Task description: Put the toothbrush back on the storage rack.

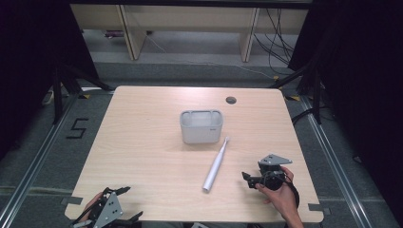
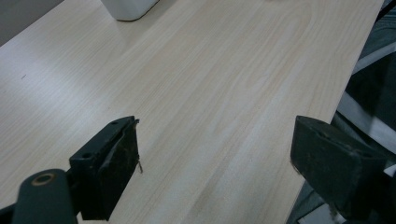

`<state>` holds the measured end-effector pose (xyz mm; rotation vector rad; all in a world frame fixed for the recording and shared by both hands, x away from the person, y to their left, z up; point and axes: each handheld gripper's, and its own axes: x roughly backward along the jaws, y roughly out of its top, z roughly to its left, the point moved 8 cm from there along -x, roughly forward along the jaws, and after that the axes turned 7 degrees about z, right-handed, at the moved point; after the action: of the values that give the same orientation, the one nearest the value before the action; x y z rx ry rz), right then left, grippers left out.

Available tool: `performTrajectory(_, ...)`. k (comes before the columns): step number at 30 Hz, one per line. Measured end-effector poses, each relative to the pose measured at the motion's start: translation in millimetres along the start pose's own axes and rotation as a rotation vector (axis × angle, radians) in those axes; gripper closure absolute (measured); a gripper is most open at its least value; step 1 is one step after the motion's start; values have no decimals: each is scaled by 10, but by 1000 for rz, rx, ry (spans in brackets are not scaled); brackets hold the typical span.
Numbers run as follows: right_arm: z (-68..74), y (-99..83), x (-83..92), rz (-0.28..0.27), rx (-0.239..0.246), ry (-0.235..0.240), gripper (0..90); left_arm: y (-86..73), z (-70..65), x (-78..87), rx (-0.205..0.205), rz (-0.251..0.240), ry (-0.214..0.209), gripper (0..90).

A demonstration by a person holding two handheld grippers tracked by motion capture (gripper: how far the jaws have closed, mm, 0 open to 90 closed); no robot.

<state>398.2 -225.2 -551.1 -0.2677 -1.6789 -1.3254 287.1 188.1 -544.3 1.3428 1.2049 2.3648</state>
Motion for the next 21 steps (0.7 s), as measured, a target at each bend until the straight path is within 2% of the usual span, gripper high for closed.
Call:
performTrajectory(1, -29, 6, 9, -3, 26, -13, 226, 2, -3, -1, -1, -1, -1, 149)
performTrajectory(3, 17, 13, 12, -9, -23, 12, 229, 0, -1, 1, -2, 1, -1, 149)
performTrajectory(4, 17, 13, 12, -9, -23, 12, 229, 0, -1, 1, -2, 1, -1, 149)
performTrajectory(5, 0, 26, 2, -28, -1, 5, 234, -1, 6, 2, -3, 3, 2, 149)
performTrajectory(8, 58, 32, 45, -14, -39, 40, 313, 5, 2, -1, -1, -8, 1, 149)
performTrajectory(9, 20, 68, 46, -44, 21, 28, 325, 5, 2, -1, -1, -8, 1, 149)
performTrajectory(15, 120, 109, 75, -48, 15, 53, 424, 6, 3, 0, 0, -8, 1, 149)
performTrajectory(16, 164, 136, 80, -56, 13, 56, 478, 4, 1, 2, -4, 0, 1, 149)
performTrajectory(17, 137, 161, 84, -71, 52, 39, 503, 3, -3, 2, -2, -1, -3, 149)
performTrajectory(19, 189, 173, 95, -57, 34, 59, 561, 0, 2, -1, 2, 1, 2, 149)
performTrajectory(21, 196, 211, 103, -73, 40, 69, 636, 5, 4, 0, 1, -6, 3, 149)
